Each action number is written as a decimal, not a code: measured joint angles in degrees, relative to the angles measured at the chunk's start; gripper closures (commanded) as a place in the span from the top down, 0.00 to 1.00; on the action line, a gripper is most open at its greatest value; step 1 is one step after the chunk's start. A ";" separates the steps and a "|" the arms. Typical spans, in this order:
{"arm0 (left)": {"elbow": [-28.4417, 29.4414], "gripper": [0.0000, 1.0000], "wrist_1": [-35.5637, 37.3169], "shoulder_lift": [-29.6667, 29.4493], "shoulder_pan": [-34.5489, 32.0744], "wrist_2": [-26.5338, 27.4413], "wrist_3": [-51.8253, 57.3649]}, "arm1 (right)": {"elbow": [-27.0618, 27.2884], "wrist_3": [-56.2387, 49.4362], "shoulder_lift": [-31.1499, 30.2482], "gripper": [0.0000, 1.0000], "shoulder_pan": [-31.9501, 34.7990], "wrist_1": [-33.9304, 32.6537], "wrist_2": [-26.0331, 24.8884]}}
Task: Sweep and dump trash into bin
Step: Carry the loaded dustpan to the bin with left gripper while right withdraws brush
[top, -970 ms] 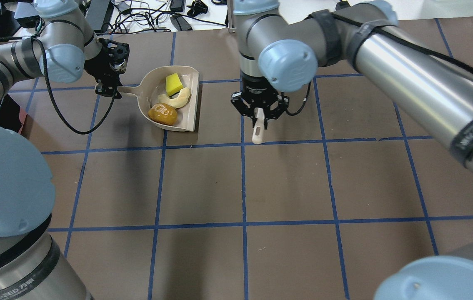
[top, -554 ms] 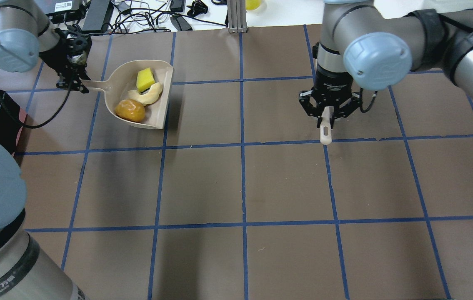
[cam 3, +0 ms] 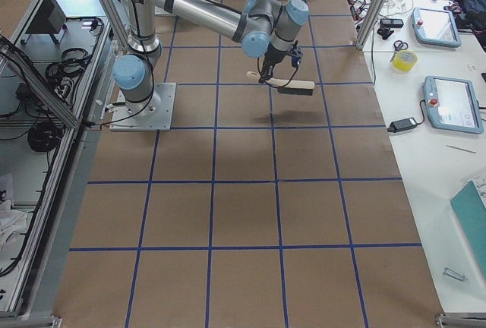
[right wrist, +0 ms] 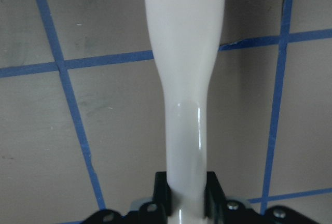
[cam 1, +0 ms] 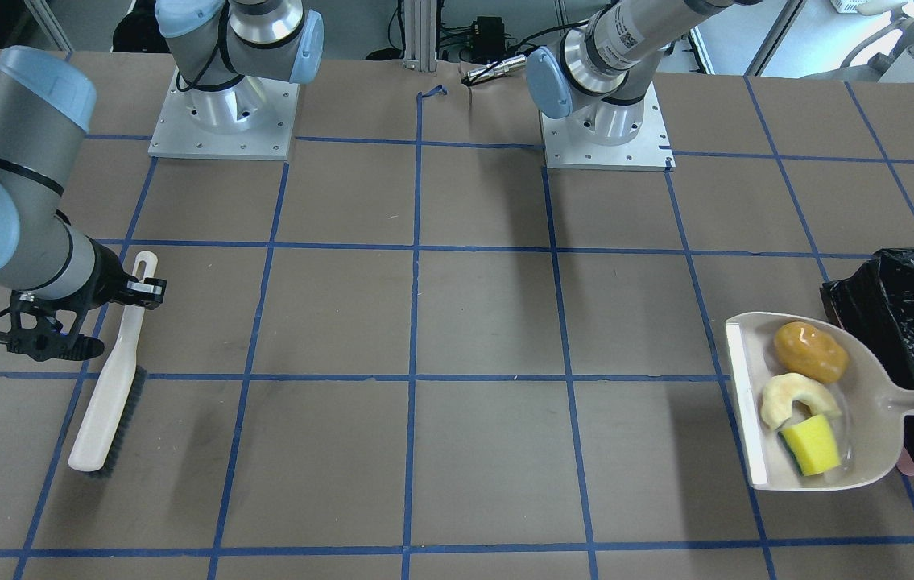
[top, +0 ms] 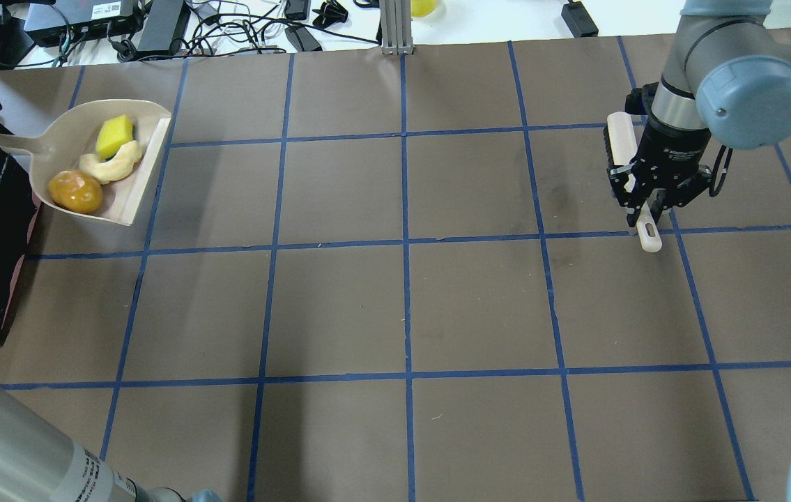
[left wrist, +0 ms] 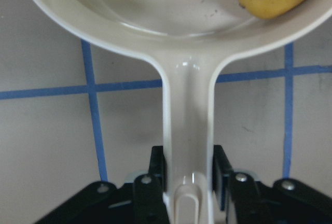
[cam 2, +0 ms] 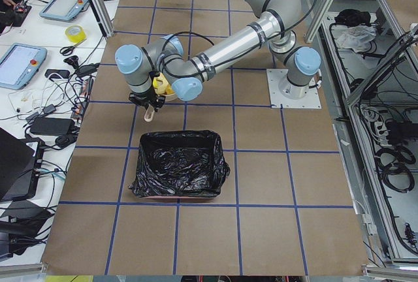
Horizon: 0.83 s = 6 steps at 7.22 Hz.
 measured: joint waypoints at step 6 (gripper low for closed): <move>14.60 0.00 -11.08 -1.77 12.71 3.06 1.62 | 0.84 -6.75 3.95 0.00 -3.94 -6.85 -4.11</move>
